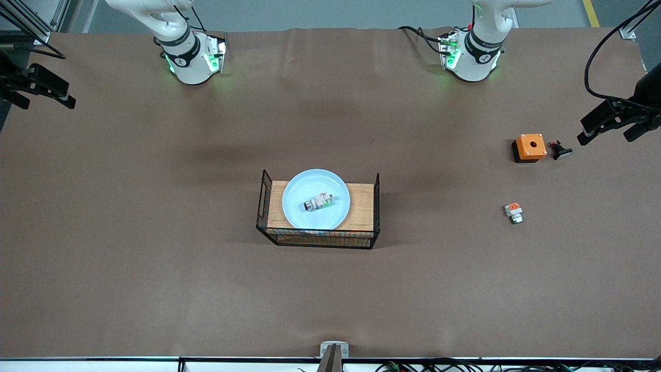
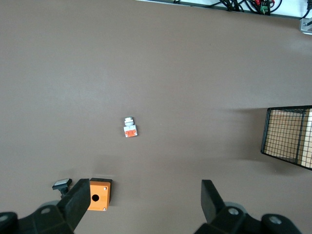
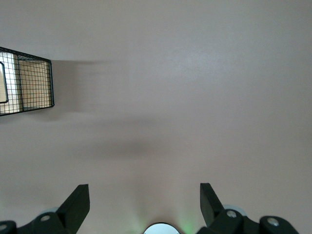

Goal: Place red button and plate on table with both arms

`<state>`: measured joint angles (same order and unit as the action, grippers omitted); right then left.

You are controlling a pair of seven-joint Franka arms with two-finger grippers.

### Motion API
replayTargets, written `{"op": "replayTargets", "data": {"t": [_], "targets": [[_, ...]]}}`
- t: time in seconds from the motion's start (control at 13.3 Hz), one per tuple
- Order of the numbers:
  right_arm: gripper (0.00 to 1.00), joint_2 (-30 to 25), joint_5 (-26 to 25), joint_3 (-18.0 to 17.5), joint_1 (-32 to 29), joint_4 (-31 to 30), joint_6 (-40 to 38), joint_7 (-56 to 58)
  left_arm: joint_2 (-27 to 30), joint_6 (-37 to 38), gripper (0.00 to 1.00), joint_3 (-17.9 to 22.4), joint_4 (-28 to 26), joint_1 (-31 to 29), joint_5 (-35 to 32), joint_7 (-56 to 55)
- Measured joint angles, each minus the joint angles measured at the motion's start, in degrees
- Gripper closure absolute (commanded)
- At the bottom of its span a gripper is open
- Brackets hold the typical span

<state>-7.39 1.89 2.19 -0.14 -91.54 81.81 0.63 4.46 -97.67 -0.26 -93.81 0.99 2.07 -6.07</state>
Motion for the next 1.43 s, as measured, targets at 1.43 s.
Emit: {"op": "replayTargets", "data": {"t": [1.43], "targets": [[0.00,-0.05,-0.01,0.13,-0.03,0.65,-0.20,-0.01,-11.63,-2.00,0.00,-25.23,6.71,2.67,2.37,-61.48]]}}
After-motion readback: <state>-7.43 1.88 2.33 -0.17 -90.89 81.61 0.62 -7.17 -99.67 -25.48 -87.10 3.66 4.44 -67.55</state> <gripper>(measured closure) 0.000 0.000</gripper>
